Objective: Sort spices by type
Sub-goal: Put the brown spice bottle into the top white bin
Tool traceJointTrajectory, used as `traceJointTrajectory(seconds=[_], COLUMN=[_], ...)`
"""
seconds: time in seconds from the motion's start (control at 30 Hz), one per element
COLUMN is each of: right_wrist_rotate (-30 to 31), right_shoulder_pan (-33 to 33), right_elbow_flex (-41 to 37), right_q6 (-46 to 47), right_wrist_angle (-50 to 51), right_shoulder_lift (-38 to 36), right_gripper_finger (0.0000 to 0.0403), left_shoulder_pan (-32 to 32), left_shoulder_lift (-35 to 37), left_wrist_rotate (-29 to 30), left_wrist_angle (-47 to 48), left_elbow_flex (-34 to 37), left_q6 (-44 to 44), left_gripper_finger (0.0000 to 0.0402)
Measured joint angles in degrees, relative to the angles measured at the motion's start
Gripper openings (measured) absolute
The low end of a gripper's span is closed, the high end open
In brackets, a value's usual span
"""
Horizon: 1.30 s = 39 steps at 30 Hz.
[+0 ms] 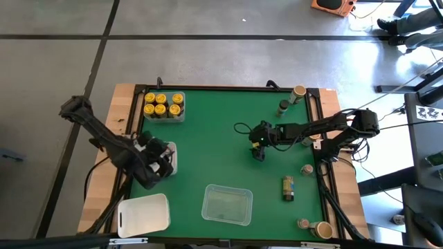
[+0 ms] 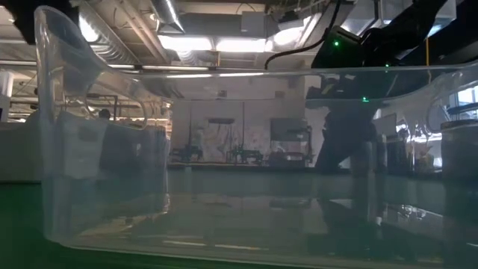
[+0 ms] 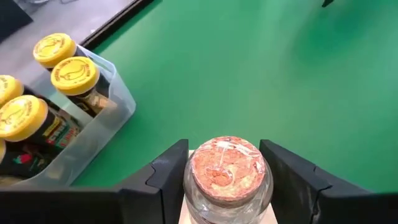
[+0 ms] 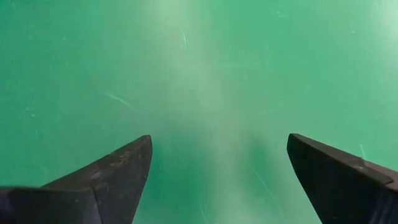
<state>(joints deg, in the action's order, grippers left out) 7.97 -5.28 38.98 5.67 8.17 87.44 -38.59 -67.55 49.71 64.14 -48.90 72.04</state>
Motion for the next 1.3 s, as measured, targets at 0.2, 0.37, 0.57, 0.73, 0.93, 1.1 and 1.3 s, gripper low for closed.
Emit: traceJointTrajectory(seconds=[0.2,0.37,0.57,0.73,0.93,1.1,1.3], right_wrist_rotate=[0.0,0.16,0.06,0.04,0.04,0.02,0.02], right_shoulder_pan=[0.0,0.0,0.0,0.0,0.0,0.0,0.0], right_elbow_flex=[-0.02,0.0,-0.01,-0.02,-0.02,-0.02,0.01], right_q6=[0.02,0.13,1.36,1.37,1.51,1.53,1.53], right_wrist_angle=[-1.51,-1.13,-0.73,-0.78,-0.79,-0.79,-0.82], right_shoulder_lift=[0.0,0.0,0.0,0.0,0.0,0.0,-0.02], right_gripper_finger=[0.0372,0.0372,0.0372,0.0372,0.0372,0.0372,0.0372], left_shoulder_pan=[-1.6,-1.2,-1.01,-0.08,2.09,3.08,3.48], left_shoulder_lift=[-0.13,-0.13,-0.13,-0.15,-0.15,-0.04,0.36], left_wrist_rotate=[1.03,1.54,4.45,5.05,5.49,5.42,0.07], left_wrist_angle=[-4.16,-14.53,-28.4,-31.85,-32.29,-32.46,-28.19], left_elbow_flex=[9.53,18.26,25.98,29.1,29.15,29.15,25.66], left_q6=[9.05,12.28,9.52,8.79,7.05,7.69,1.99], left_gripper_finger=[0.0178,0.0177,0.0182,0.0183,0.0191,0.0242,0.0296])
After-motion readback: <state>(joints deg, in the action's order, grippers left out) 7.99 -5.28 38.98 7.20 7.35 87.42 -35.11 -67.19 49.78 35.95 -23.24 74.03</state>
